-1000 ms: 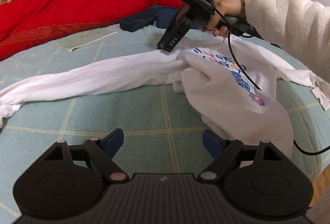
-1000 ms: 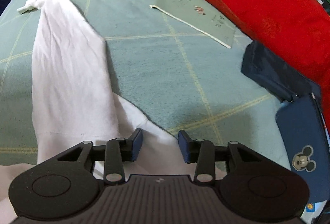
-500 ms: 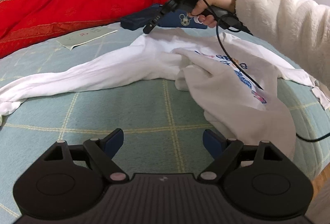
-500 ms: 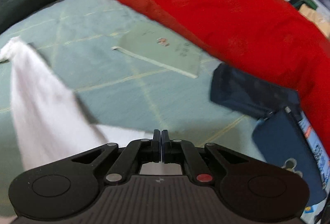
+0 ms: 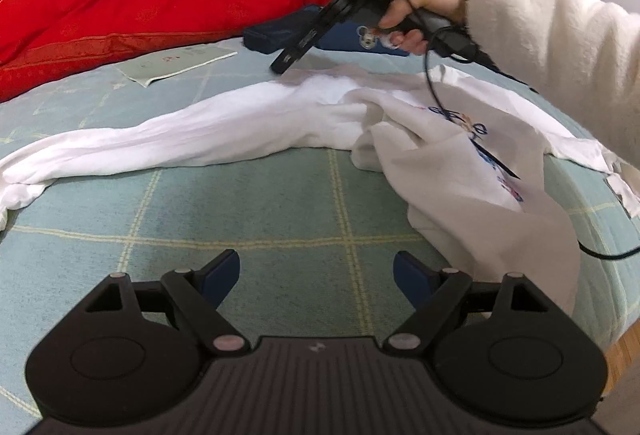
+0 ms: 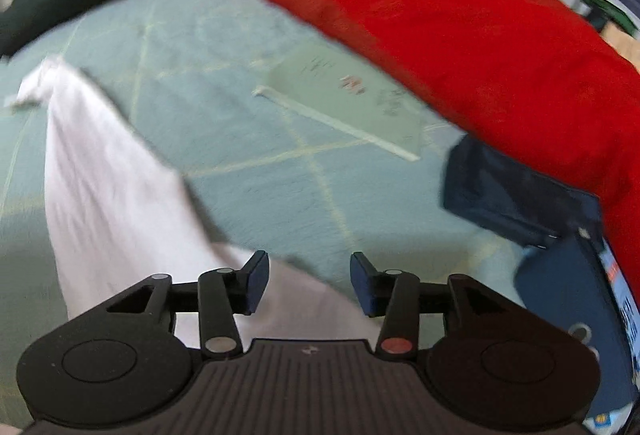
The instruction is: Fold clothes
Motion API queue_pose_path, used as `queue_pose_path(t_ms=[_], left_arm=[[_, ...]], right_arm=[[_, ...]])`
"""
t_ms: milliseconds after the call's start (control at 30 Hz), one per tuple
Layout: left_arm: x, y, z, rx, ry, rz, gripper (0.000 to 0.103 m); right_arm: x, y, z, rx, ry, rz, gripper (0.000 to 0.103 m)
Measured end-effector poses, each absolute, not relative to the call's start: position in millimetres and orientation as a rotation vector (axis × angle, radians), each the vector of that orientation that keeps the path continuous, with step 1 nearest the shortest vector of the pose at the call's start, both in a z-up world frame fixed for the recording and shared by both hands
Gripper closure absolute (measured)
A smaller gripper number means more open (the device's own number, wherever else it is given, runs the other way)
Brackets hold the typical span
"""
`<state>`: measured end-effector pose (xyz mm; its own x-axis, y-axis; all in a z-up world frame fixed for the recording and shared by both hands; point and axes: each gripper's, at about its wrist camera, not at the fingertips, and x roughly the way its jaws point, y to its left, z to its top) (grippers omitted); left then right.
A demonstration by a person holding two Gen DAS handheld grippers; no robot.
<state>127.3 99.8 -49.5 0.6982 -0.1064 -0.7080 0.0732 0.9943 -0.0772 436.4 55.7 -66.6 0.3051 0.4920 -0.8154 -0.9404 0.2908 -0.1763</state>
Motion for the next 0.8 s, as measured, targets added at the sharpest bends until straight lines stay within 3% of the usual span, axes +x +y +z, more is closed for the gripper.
queue_pose_path(t_ms=[100,167,200,267,500,667,733,800], left_arm=[[126.0,102.4,-49.3,-0.047,0.791,-0.094,0.019],[126.3,105.2,-50.1,-0.054,0.791,-0.09,0.019],[126.7,106.5,-50.7,-0.057,0.792,-0.089,0.018],[127.8,109.1,-52.5,-0.065,0.793,-0.088,0.018],[127.3,108.8,-54.2,-0.067,0.794,-0.089,0.018],[124.8,115.7,-48.5,-0.092,0.78,-0.059,0.018],[124.0,117.2,-46.5,-0.097,0.779,-0.047,0.018],[122.8,116.9,-44.5,-0.097,0.779,-0.043,0.018]], right_arm=[[433.3,65.0,-88.5,-0.862,0.742,1.07,0.042],[437.3,61.1,-89.0,-0.819,0.764,1.082,0.048],[438.9,58.6,-87.5,-0.79,0.788,1.092,0.069],[431.1,54.3,-86.0,-0.808,0.758,1.117,0.095],[448.8,59.3,-66.9,-0.678,0.679,1.007,0.095],[469.7,71.4,-79.0,-0.662,0.78,0.9,0.094],[465.1,69.3,-76.3,-0.658,0.772,0.881,0.09],[459.5,61.2,-63.8,-0.635,0.754,0.882,0.077]])
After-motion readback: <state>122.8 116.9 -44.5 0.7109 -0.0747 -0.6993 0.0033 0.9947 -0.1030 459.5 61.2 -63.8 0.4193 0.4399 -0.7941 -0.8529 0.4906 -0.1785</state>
